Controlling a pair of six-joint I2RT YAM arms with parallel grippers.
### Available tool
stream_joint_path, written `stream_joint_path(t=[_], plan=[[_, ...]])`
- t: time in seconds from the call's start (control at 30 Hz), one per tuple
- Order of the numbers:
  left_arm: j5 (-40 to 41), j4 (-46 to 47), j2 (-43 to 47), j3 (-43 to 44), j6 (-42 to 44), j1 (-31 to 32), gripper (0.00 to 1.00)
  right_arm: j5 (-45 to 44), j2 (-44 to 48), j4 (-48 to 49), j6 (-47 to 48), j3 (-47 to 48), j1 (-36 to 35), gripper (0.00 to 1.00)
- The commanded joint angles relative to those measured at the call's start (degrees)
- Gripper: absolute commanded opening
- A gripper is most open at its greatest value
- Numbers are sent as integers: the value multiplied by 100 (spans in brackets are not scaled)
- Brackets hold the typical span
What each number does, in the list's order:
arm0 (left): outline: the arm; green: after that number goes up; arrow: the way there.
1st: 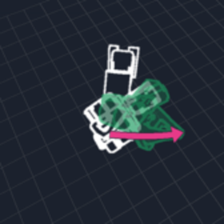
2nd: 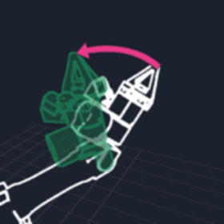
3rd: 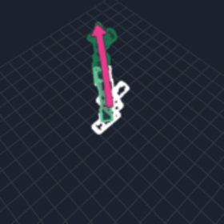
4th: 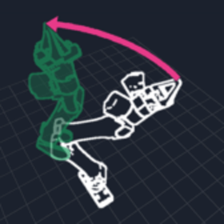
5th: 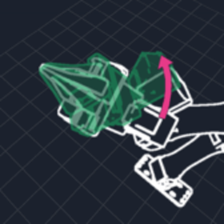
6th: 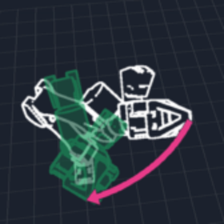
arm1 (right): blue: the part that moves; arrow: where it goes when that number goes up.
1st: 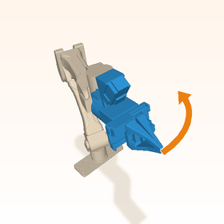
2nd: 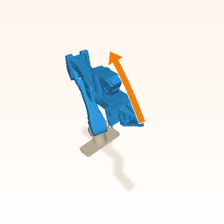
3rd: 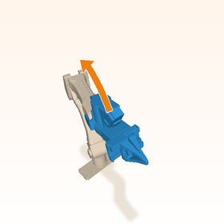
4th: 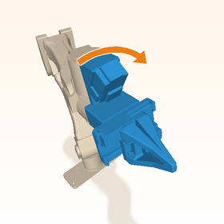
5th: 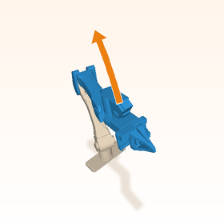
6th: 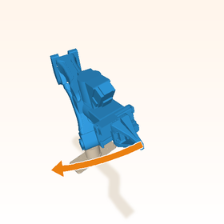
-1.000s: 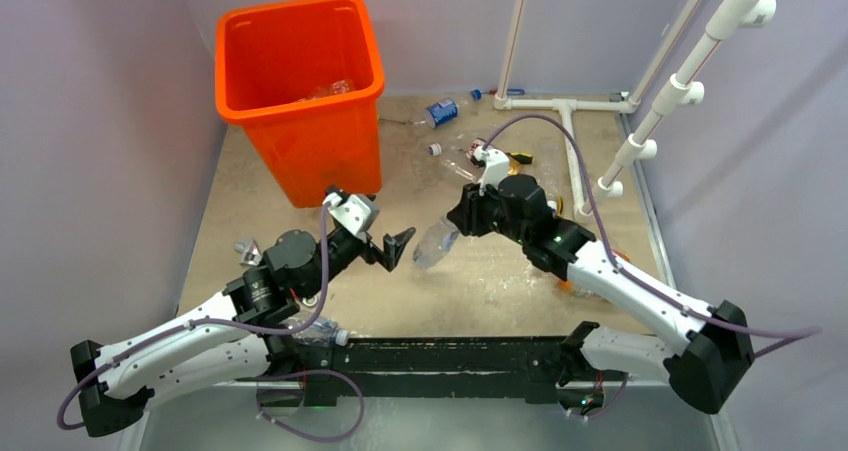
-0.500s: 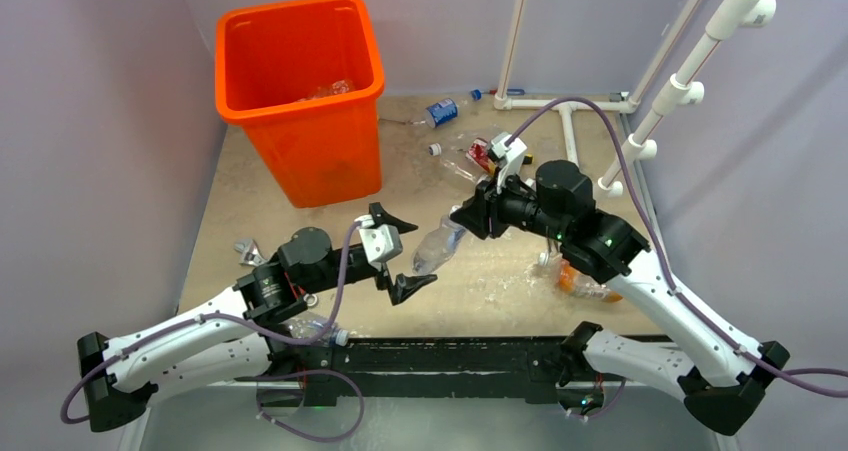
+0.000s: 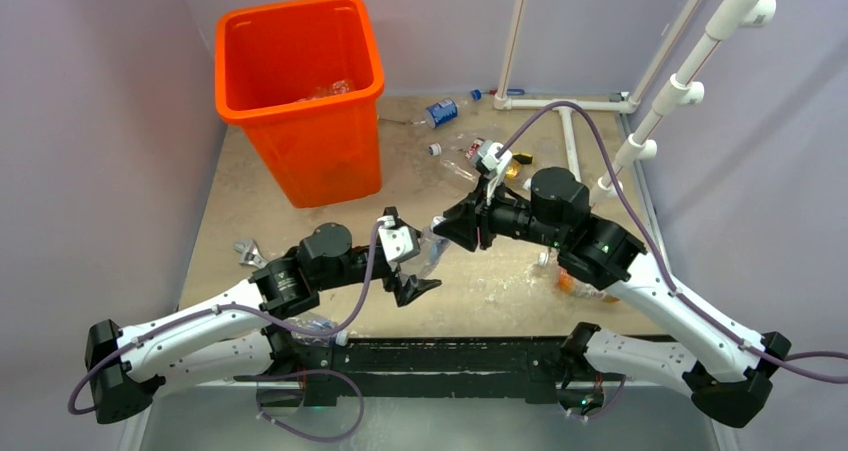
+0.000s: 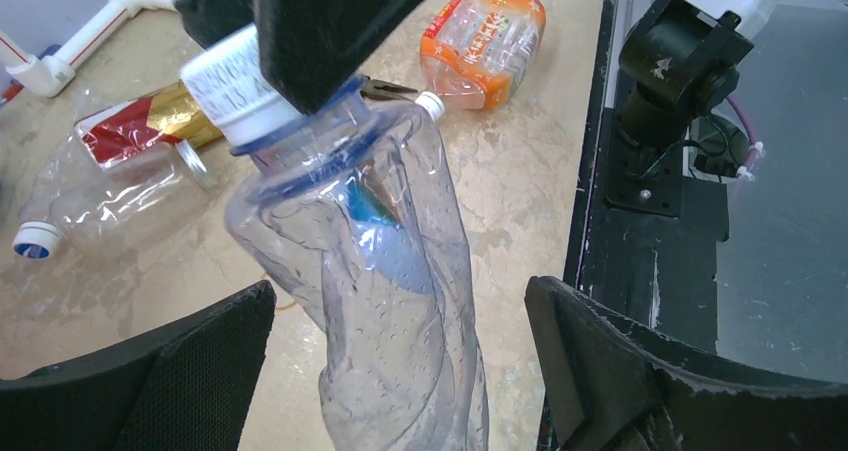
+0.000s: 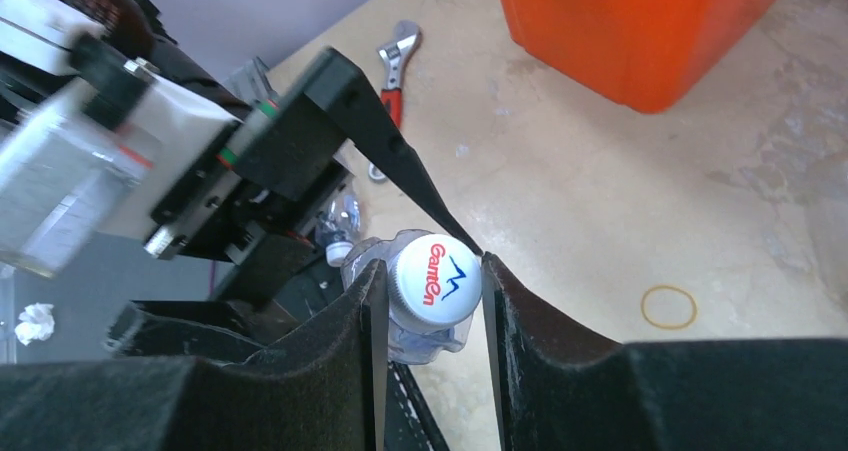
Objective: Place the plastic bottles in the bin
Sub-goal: Pick up the plastic bottle at the center of the board.
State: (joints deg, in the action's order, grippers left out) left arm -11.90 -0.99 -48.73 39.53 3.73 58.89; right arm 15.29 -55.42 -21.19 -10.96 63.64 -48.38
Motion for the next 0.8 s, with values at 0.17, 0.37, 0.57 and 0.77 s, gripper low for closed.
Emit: stream_joint_path(t=[0.17, 0.37, 0.57, 0.77], plan=[[21, 115, -49, 300, 64, -36, 73, 390, 222, 694, -79, -46, -31, 0], [-27, 117, 0, 312, 58, -36, 35, 403, 389, 994, -194, -262, -31, 0], [-39, 292, 163, 260, -54, -49, 25, 208, 801, 1742, -570, -785, -31, 70], [-34, 877, 589, -3, -324, -239, 19, -390, 1625, 3444, -1296, -2056, -31, 81]])
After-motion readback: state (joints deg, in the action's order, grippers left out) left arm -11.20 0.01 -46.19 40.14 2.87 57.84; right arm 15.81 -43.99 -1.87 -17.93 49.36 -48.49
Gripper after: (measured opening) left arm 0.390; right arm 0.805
